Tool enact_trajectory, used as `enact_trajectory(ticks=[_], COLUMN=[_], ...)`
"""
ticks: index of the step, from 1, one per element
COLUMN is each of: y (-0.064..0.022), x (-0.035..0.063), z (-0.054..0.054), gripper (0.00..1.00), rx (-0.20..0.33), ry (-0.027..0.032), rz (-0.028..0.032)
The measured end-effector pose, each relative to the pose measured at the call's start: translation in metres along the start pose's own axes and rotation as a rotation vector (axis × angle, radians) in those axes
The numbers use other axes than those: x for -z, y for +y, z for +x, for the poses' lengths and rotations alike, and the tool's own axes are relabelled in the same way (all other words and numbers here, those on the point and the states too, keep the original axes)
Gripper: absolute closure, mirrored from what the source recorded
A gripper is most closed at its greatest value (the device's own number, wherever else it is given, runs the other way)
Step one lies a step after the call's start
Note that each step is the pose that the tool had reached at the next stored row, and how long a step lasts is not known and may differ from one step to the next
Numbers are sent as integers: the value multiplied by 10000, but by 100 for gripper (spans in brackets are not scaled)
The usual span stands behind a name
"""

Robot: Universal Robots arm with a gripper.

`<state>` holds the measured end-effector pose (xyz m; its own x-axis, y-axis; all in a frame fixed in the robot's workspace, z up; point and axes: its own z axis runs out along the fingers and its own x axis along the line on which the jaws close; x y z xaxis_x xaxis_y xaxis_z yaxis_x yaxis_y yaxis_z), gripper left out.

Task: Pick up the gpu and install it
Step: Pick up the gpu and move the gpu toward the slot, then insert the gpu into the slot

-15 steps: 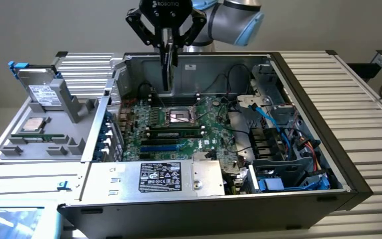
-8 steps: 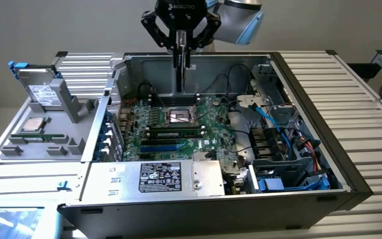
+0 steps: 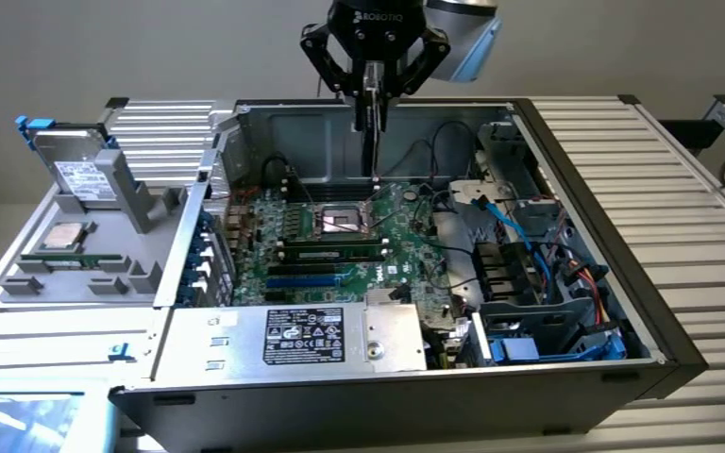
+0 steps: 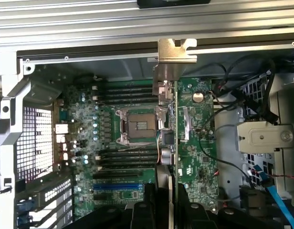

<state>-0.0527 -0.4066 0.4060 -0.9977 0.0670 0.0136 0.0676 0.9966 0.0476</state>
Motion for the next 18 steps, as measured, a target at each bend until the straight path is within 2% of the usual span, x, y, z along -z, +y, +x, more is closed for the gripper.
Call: enact_trajectory(ticks=[9, 18], y=[0, 0], x=[0, 0], z=[0, 0], gripper=[72, 72], rx=[49, 1589], ry=[3, 76], rz=[1, 22])
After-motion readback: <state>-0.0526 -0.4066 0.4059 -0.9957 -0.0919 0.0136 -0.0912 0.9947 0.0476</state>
